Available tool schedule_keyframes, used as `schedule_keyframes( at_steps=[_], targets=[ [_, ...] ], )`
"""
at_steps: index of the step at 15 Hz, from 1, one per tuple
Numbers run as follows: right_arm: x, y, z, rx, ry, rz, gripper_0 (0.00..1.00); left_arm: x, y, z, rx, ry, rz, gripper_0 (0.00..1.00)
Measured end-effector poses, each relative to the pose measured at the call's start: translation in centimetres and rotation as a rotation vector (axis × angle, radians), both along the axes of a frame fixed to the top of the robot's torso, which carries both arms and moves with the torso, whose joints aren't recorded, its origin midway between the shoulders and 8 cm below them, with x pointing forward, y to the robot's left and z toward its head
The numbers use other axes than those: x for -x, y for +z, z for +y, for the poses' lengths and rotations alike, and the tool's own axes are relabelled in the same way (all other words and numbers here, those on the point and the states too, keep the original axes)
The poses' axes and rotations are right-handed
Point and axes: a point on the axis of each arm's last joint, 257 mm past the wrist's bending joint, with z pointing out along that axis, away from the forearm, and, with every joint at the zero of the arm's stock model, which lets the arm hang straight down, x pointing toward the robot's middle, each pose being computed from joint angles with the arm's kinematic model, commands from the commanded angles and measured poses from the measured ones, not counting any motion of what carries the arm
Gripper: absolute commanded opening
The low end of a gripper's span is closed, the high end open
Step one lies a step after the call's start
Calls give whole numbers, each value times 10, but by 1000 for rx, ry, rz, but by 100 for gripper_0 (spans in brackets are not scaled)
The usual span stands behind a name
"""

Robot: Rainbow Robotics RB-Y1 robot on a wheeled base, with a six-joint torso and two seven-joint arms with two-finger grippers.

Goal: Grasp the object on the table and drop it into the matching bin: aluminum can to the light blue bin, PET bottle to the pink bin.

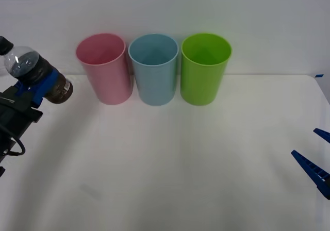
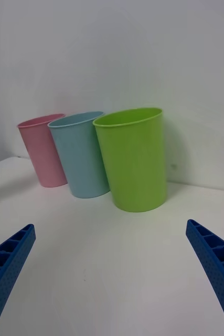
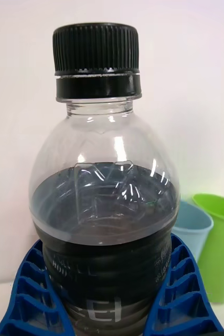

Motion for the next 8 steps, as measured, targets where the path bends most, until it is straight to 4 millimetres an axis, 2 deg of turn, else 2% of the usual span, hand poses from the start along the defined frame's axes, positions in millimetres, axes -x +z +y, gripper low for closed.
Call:
schedule_keyframes(
  at_steps=[4,8],
  targets=[
    [0,0,0,0,0,0,100,-38,40,-7,24,33,-44,0],
    [0,0,0,0,0,0,100,-94,57,-14,6,53,-57,0]
  ],
)
